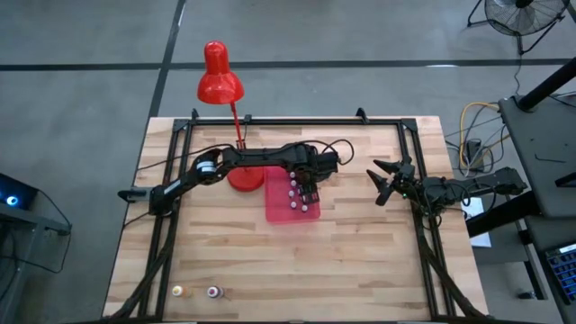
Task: Pick & Place food coloring
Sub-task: Put the big orange food coloring bottle into the bin, then put the big red food coloring bottle into the bin
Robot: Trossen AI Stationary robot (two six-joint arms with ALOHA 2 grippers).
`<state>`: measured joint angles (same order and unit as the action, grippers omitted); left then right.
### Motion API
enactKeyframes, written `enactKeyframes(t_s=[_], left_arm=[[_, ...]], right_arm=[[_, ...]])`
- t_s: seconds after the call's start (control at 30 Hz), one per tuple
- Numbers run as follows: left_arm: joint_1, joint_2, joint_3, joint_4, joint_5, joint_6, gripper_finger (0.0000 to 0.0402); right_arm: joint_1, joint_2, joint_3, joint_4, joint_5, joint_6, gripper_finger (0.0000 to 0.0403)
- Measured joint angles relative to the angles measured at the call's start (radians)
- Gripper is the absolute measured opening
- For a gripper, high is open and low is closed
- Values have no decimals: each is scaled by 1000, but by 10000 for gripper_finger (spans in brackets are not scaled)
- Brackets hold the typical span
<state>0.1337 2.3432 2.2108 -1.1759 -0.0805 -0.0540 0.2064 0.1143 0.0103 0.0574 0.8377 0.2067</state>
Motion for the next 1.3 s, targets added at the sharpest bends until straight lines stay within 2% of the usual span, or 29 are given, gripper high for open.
enactKeyframes(t_s=[0.13, 0.43, 0.6, 0.8, 0.9, 1.07, 1.2, 1.3], left_arm=[[0, 0, -1, 2, 0, 0, 156], [0, 0, -1, 2, 0, 0, 224], [0, -3, 7, -23, 0, -1, 227], [-4, -5, 88, -100, -10, -2, 227], [-9, -5, 145, -154, -52, -2, 227], [-37, -91, 124, -188, -163, -11, 227], [-77, -156, 125, -227, -210, -74, 227], [-118, -198, 125, -294, -217, -198, 227]], right_arm=[[0, 0, 0, 0, 0, 1, 215], [0, 0, 0, 0, 0, 1, 215], [0, 0, 0, 0, 0, 0, 215], [0, 0, 0, 0, 0, 0, 215], [0, 0, 0, 0, 0, 0, 215], [0, 0, 0, 0, 0, 0, 215], [0, 0, 0, 0, 0, 0, 215], [0, 0, 0, 0, 0, 1, 215]])
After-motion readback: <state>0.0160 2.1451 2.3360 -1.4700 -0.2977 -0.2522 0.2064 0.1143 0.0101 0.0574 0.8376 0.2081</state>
